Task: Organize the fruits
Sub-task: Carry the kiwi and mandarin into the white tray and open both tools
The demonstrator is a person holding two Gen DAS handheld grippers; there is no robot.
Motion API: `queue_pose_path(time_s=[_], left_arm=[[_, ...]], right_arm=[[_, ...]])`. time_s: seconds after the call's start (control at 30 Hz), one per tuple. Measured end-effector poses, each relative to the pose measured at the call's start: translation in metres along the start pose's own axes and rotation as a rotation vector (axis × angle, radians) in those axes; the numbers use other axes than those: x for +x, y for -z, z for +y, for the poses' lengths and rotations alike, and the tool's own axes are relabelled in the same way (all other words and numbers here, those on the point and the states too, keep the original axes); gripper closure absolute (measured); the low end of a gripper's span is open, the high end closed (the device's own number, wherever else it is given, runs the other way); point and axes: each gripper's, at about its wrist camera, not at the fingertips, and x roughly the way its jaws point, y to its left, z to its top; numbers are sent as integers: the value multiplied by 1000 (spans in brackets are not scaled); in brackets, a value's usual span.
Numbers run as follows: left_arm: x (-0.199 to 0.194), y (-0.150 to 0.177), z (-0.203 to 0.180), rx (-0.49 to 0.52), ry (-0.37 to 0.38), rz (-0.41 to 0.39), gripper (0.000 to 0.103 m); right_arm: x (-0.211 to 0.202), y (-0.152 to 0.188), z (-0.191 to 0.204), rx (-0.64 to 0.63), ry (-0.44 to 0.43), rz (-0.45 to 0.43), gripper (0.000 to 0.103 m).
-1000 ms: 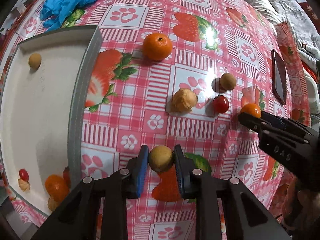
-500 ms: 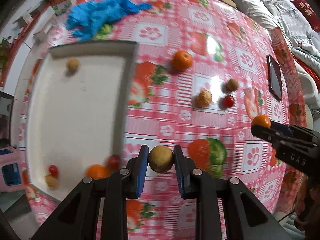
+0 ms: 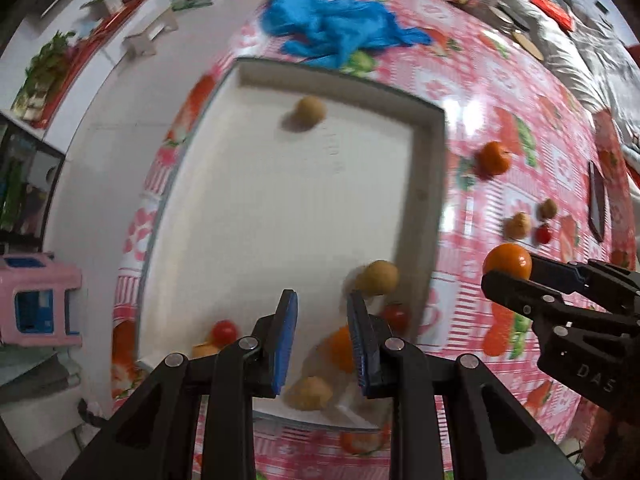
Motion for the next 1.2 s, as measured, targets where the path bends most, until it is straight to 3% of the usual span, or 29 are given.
queue_pose_path(time_s=[0.3, 0.67, 0.73, 0.77, 0.8, 0.87, 1.0, 1.2], left_arm=[[14, 11, 23, -9, -31, 37, 76], [26, 23, 28, -9, -38, 83, 75], [26, 25, 28, -11, -41, 86, 52], [25, 26, 27, -16, -48, 75, 22], [20, 27, 28, -23, -62, 44, 15], [14, 28, 27, -16, -62, 15, 15], [15, 29, 25, -7, -73, 37, 15], [11, 27, 22, -5, -74, 36, 15]], right_arm=[[32, -15, 43, -56, 0, 57, 60], [48, -16, 67, -86, 1, 93, 60], [48, -16, 68, -78, -4, 92, 56], [48, -16, 69, -74, -7, 91, 53], [48, -16, 69, -73, -6, 89, 47], [46, -16, 70, -72, -7, 87, 39], [40, -13, 65, -60, -5, 87, 24], [28, -7, 51, -37, 13, 80, 19]])
